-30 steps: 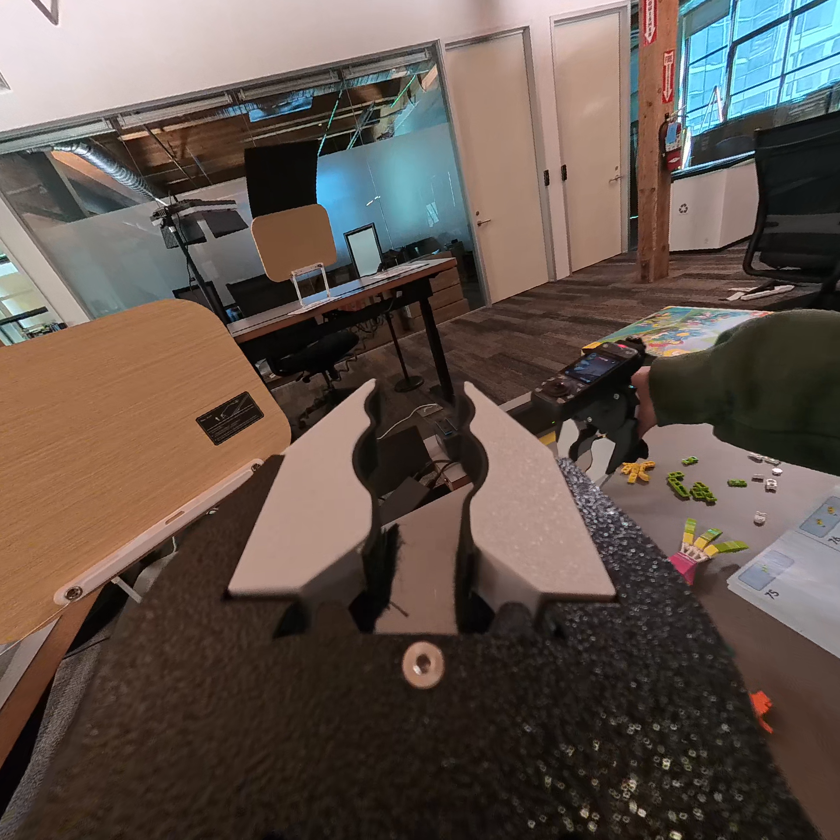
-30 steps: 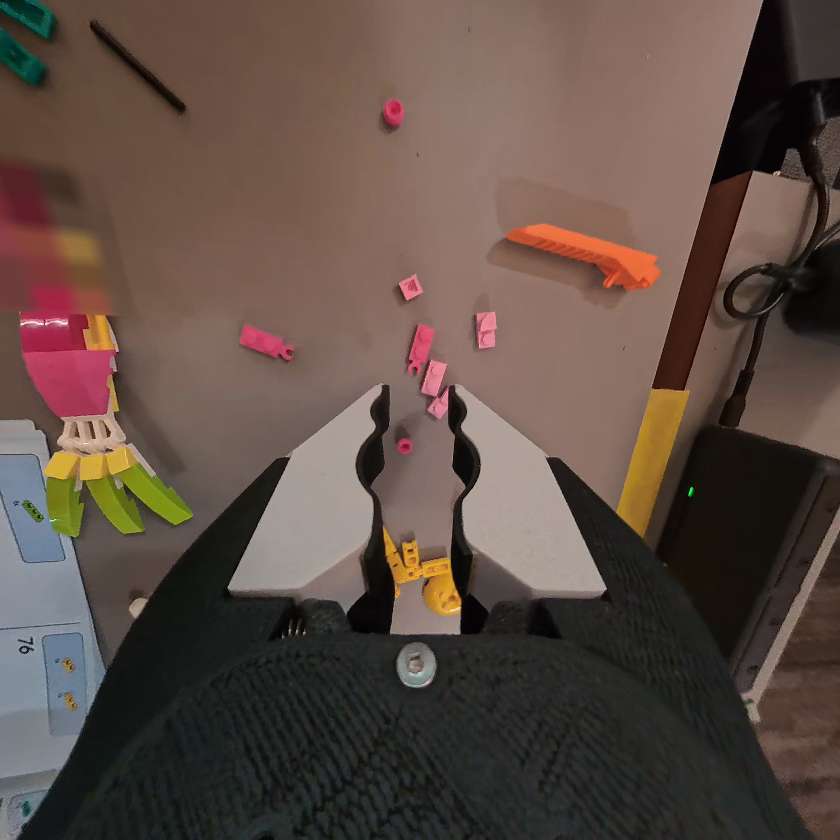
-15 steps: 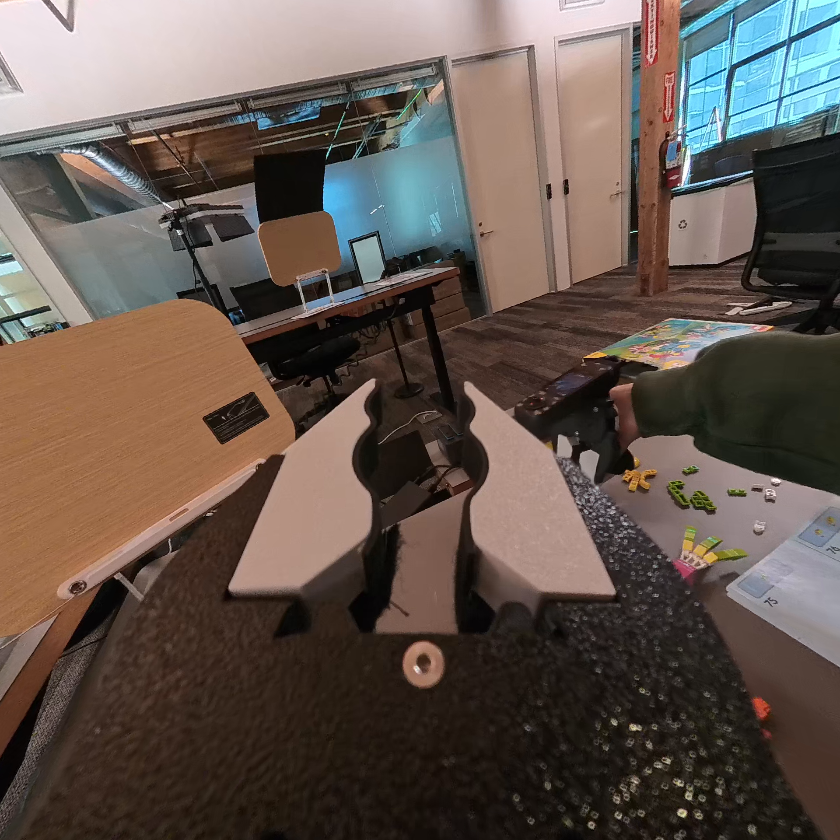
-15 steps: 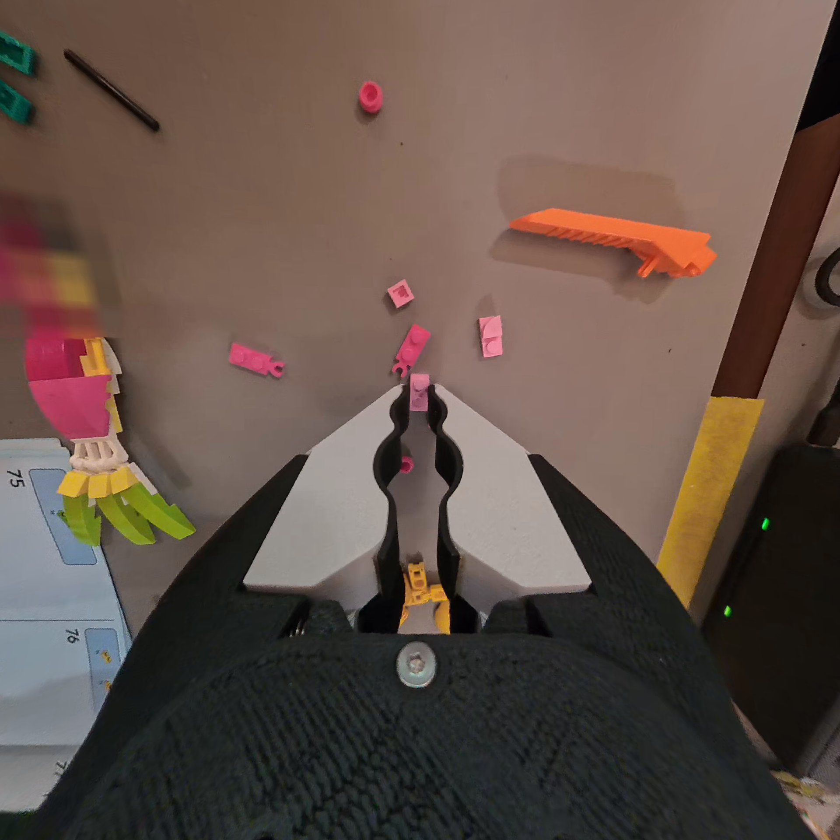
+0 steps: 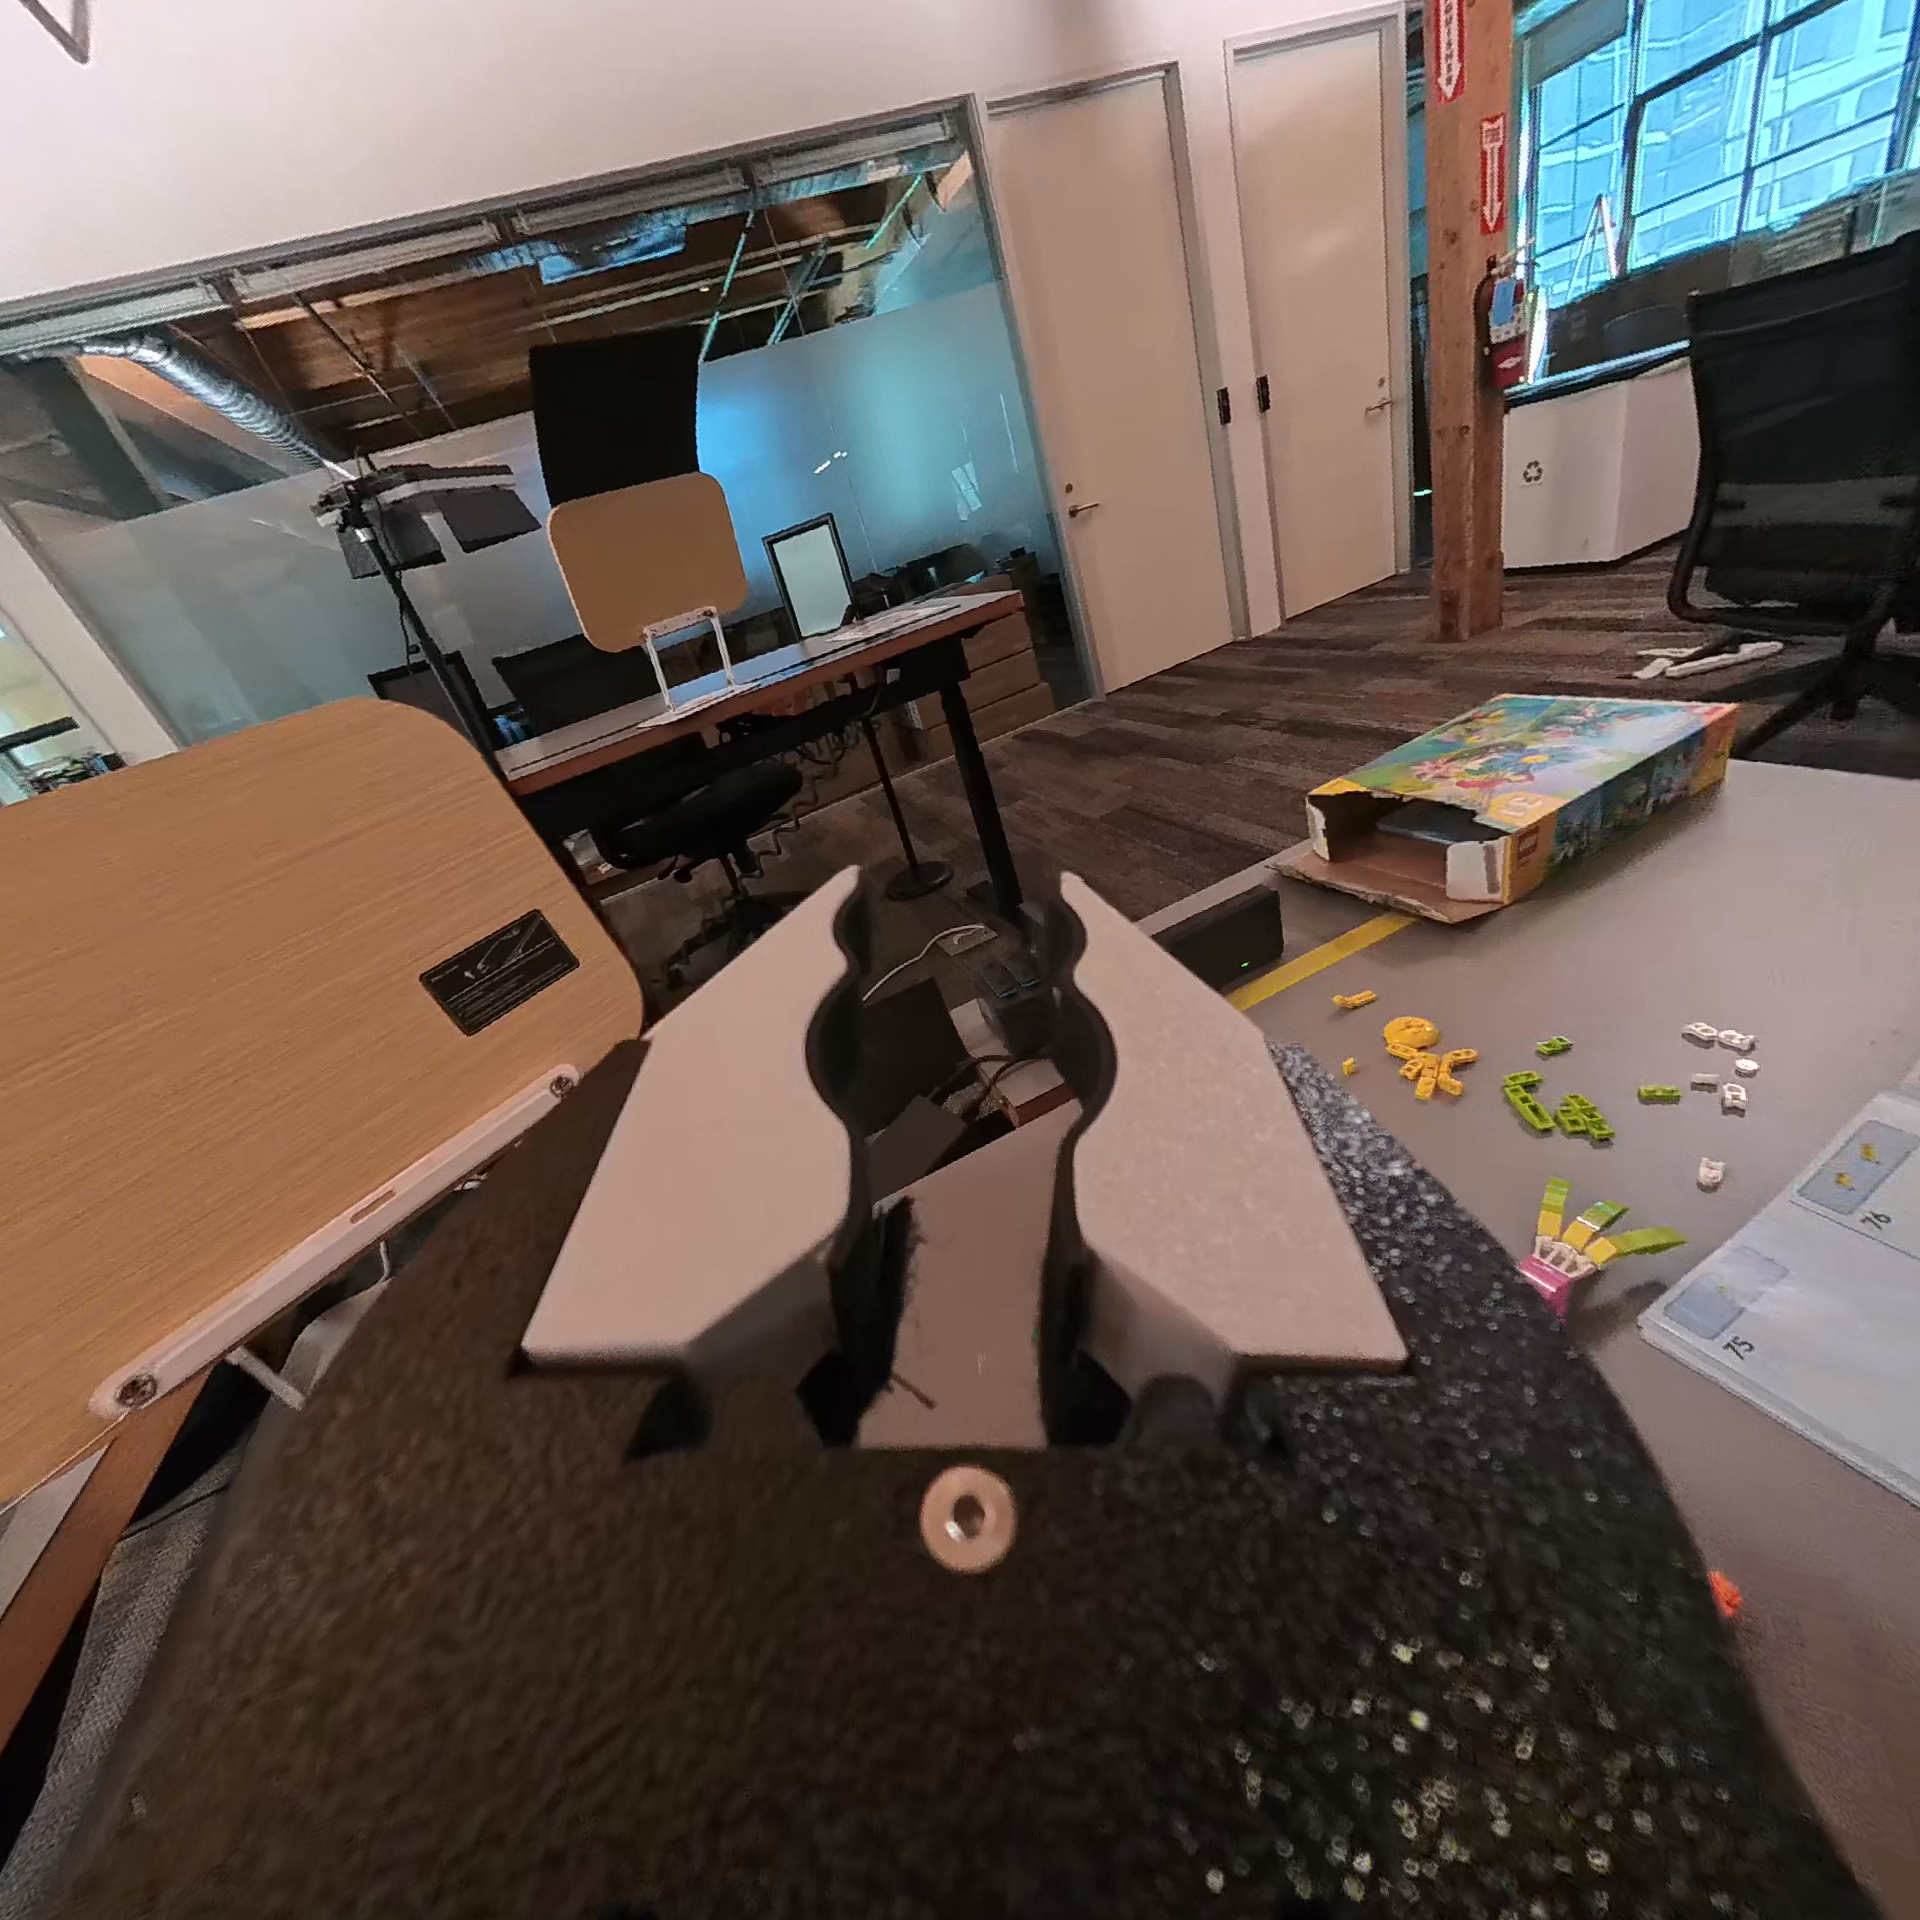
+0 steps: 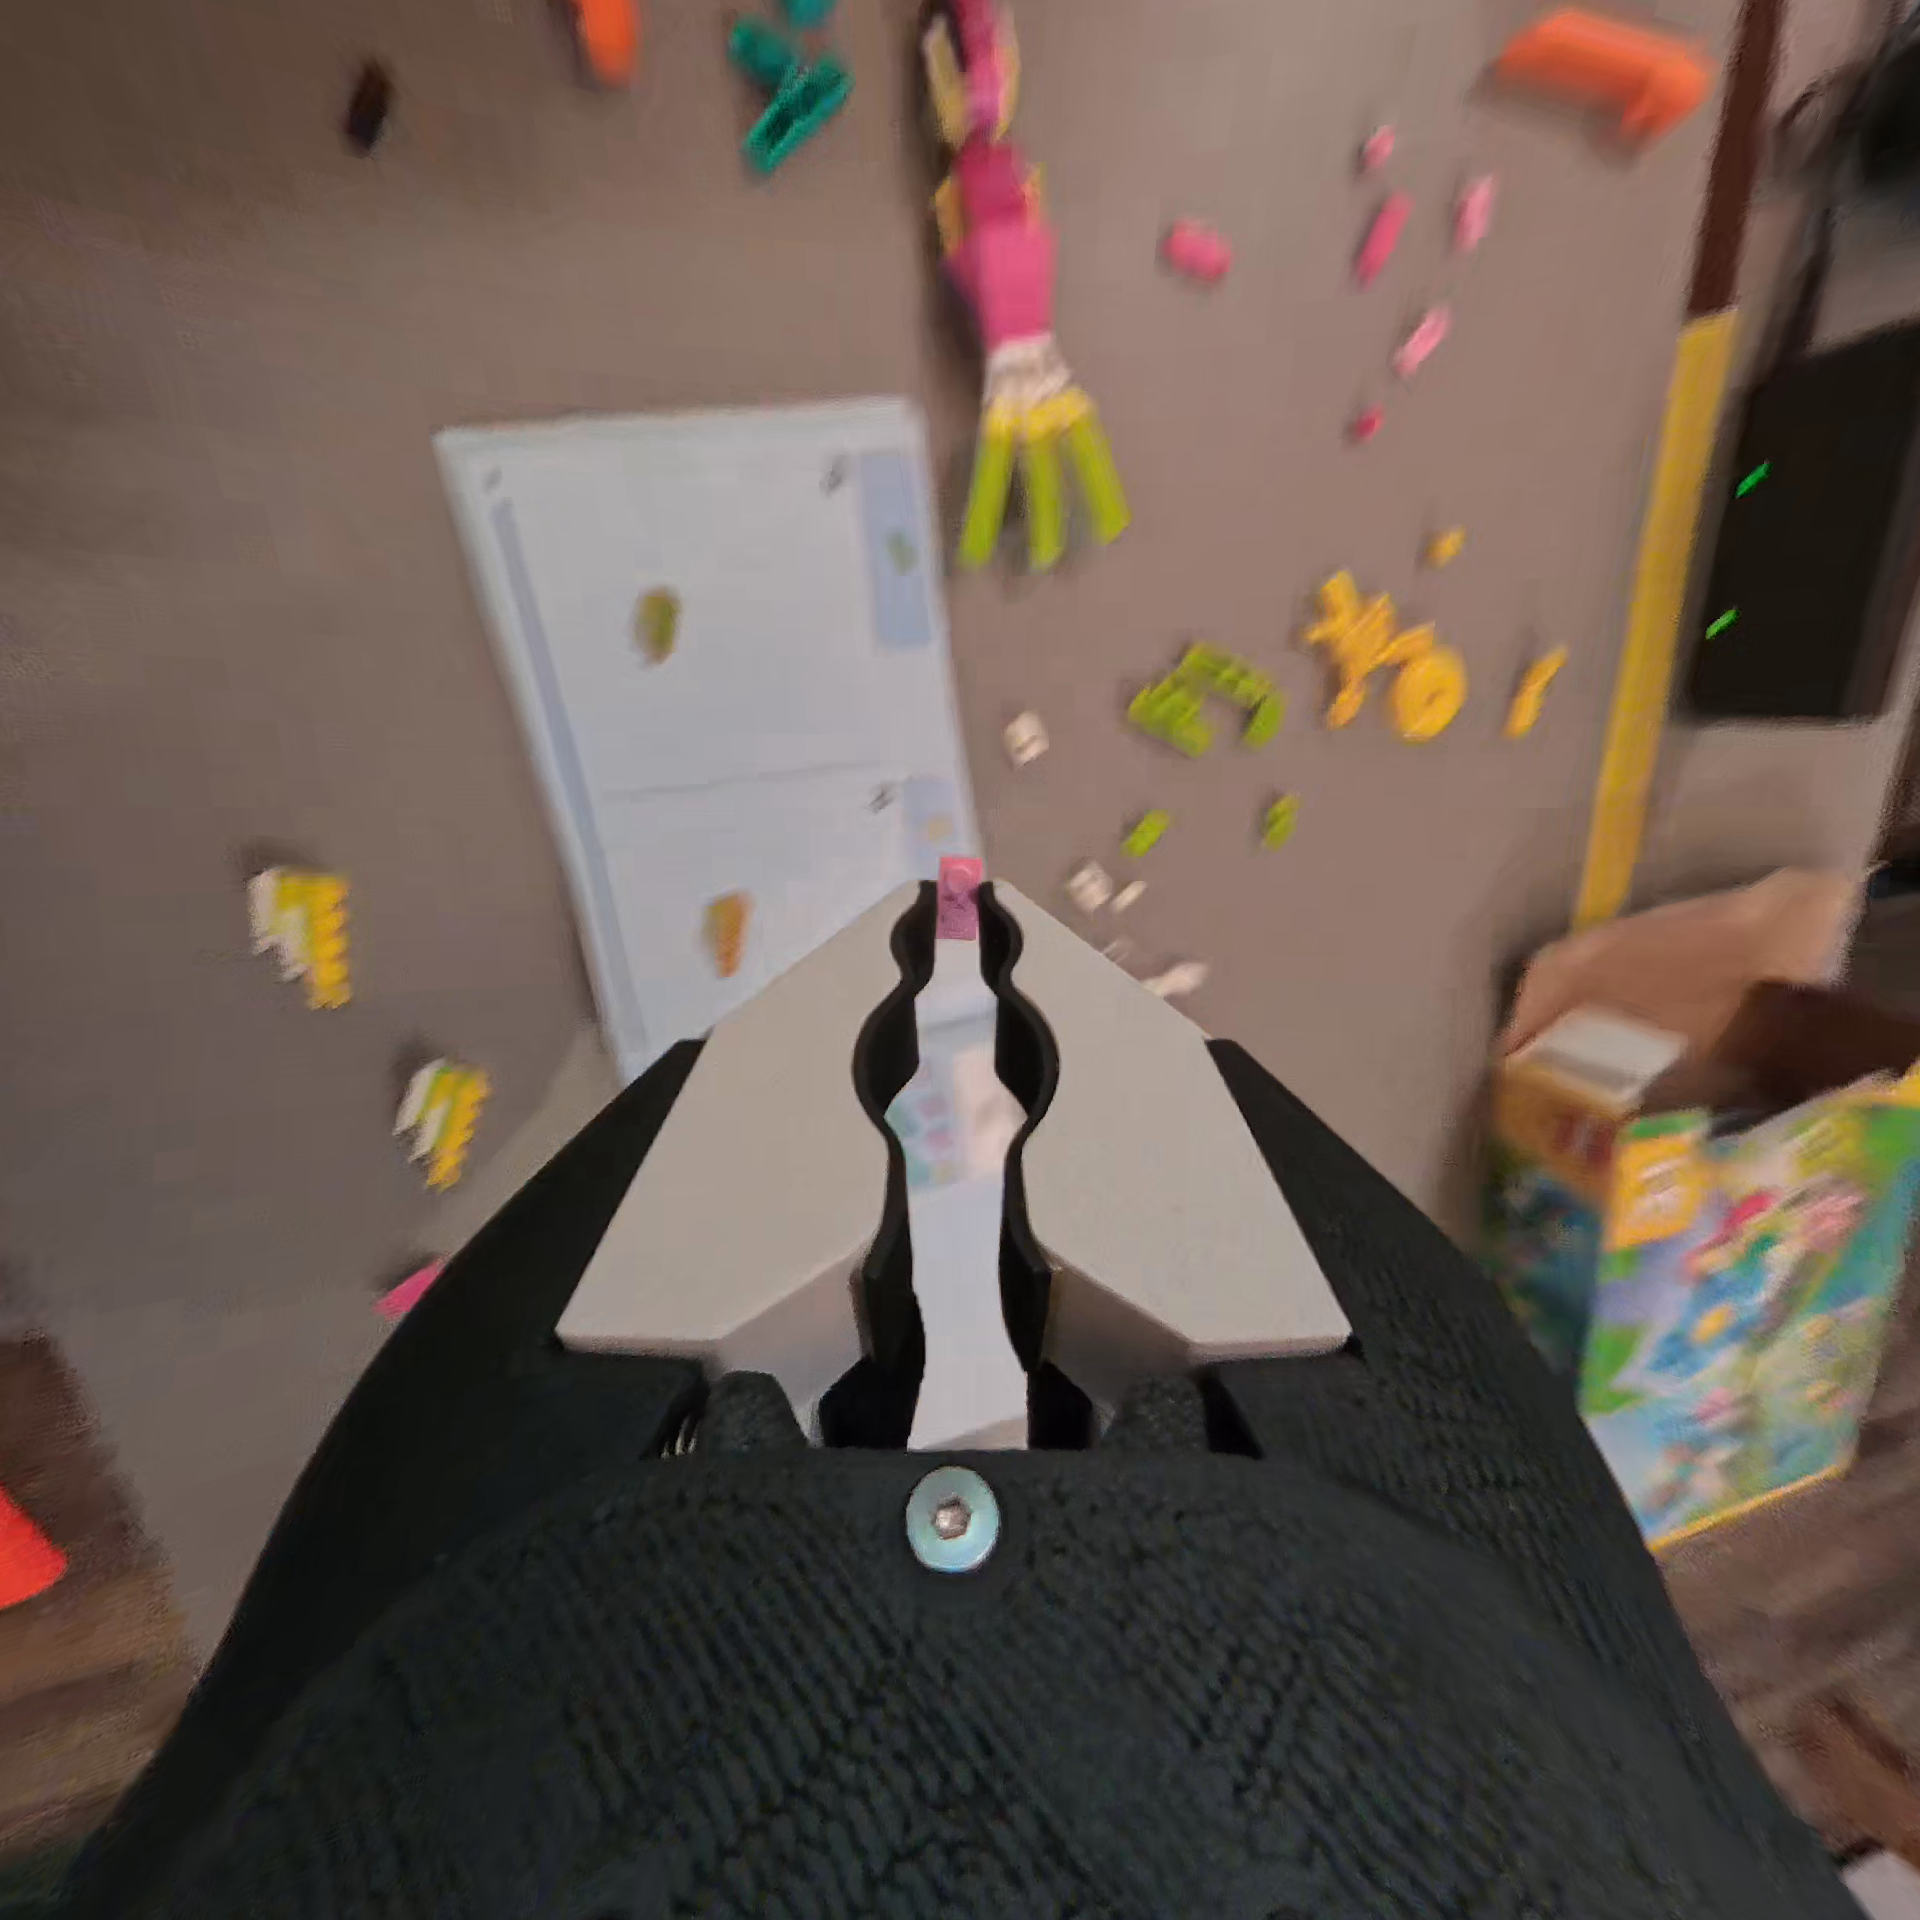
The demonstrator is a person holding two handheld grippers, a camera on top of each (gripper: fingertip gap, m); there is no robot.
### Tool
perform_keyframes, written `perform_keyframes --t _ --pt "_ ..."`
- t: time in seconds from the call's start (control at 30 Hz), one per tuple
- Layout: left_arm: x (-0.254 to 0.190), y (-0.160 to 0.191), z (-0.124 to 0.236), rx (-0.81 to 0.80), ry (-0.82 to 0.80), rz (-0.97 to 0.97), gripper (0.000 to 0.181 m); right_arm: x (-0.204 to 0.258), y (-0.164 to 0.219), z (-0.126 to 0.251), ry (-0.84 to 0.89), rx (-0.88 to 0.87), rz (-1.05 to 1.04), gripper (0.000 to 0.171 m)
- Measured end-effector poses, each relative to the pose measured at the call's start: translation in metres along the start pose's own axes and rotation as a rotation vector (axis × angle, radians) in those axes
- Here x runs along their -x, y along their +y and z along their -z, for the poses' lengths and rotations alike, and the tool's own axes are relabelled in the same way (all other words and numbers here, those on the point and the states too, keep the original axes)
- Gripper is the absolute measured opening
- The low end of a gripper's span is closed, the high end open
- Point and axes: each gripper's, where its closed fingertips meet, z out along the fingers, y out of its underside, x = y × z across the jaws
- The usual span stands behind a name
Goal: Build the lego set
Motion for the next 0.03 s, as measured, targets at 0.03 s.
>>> perform_keyframes --t 0.03 --pt "-0.0032 0.0001 -0.0016 0.007 0.005 -0.010 0.030 0.0179 0.0154 0.0001 -0.012 0.017 -0.028 0.005"
